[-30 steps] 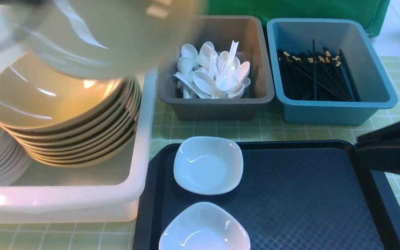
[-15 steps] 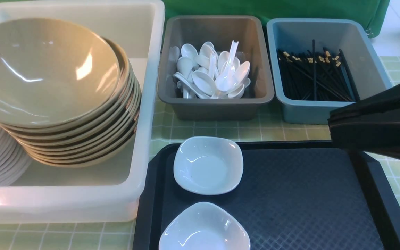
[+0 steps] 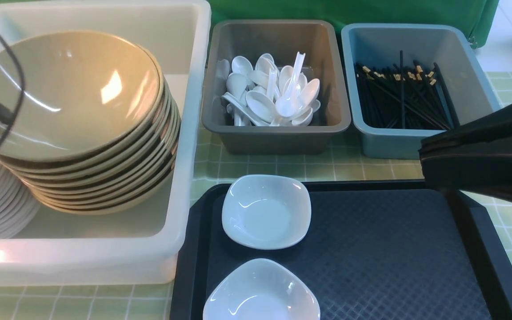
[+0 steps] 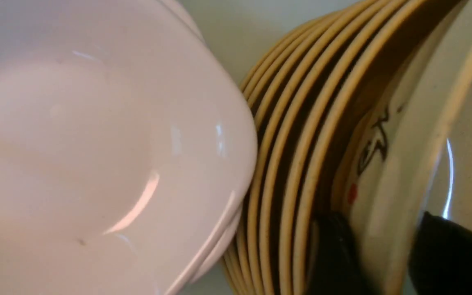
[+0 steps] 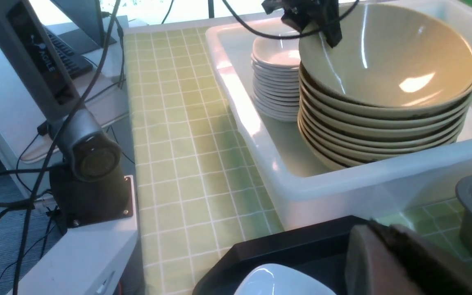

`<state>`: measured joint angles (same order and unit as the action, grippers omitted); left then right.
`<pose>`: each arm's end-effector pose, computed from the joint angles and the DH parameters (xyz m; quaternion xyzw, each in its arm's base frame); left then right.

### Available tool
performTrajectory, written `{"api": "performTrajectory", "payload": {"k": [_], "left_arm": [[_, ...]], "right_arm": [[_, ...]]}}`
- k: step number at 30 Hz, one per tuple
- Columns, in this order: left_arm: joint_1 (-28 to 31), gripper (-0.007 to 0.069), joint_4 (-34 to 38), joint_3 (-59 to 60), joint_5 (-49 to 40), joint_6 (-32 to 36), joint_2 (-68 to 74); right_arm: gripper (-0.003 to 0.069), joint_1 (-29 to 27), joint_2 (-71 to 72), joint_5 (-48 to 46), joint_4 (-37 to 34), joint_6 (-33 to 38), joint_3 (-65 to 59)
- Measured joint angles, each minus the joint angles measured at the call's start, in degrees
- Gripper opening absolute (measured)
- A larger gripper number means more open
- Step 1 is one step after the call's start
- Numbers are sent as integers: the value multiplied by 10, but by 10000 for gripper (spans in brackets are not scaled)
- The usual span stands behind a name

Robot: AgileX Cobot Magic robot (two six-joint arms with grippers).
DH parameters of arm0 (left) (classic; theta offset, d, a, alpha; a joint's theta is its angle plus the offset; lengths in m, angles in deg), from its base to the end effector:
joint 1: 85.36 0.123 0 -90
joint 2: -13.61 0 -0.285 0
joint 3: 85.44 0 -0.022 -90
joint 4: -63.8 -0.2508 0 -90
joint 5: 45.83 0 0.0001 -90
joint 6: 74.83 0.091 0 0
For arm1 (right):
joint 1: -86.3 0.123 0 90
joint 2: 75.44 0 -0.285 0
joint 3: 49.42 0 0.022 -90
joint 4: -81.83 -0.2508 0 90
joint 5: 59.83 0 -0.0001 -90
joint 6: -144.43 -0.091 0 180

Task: On green table put chopsticks spoon bowls plates into blue grey white boxes.
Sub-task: 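Place the tan bowl onto the bowl stack in the left bin with the left gripper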

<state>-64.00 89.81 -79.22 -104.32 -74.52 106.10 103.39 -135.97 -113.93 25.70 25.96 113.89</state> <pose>0.2918 0.0776 0.3153 -0.2505 0.9249 -0.1713 0.2289 0.1355 0.1057 0.4197 -0.4364 0.6818 0.2892 0.5110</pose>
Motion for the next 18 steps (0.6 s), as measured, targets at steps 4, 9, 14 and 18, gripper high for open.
{"api": "performTrajectory", "payload": {"k": [4,9,14,18], "left_arm": [[-49,541,-78,-1,2,-65,-7],[-63,663,-190,-11,-23,-106,-20],[-62,664,-248,-66,-60,-133,-44],[-66,664,-239,-119,-103,-127,-68]], "right_arm": [[60,0,0,0,0,1,0],[66,0,0,-3,0,1,0],[69,0,0,-16,0,1,0],[72,0,0,-19,0,1,0]]}}
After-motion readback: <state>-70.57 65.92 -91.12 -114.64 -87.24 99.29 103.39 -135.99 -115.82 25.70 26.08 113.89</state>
